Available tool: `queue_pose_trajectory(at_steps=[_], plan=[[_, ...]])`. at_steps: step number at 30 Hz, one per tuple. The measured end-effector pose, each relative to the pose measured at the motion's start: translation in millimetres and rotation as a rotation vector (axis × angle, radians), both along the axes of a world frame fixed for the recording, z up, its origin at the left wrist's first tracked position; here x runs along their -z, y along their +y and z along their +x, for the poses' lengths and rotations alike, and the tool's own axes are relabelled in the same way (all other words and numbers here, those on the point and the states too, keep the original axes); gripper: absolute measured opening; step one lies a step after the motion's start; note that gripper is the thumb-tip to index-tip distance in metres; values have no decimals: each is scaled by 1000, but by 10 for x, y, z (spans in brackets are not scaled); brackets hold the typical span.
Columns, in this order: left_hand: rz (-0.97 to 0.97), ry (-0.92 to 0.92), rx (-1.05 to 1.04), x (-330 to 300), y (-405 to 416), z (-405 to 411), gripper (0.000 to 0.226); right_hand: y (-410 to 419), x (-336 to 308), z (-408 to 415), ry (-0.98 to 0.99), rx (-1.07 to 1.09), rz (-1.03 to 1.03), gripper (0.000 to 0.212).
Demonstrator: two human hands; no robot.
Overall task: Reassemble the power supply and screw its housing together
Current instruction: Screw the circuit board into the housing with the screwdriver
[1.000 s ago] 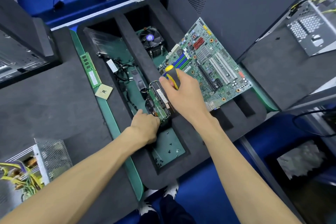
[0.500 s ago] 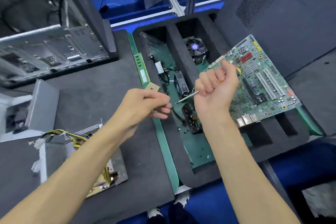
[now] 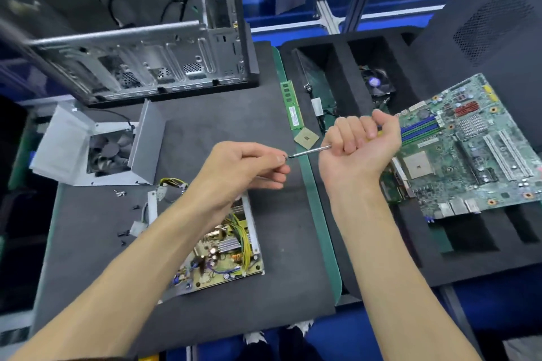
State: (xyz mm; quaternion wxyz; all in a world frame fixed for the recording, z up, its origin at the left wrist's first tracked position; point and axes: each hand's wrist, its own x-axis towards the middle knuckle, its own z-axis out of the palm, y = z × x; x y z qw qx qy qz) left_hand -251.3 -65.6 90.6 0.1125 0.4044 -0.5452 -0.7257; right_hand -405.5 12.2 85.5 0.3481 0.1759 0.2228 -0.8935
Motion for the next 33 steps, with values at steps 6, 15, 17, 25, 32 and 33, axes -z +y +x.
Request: queue_pose_trajectory(at_steps=[6, 15, 17, 25, 32, 33], plan=[[-71, -16, 4, -16, -106, 223, 9, -116, -33, 227, 4, -18, -15, 41], [9, 27, 20, 8, -186, 457, 13, -235, -88, 500, 46, -4, -33, 42], [27, 49, -5, 3, -204, 500, 13, -243, -105, 529, 53, 6, -34, 42], [-89, 60, 0, -46, -247, 587, 9, -255, -149, 653, 65, 24, -9, 41], [-228, 54, 29, -77, -233, 620, 10, -244, -199, 714, 67, 42, -30, 42], [-190, 64, 31, -87, -241, 628, 11, -245, -210, 726, 71, 39, -36, 42]])
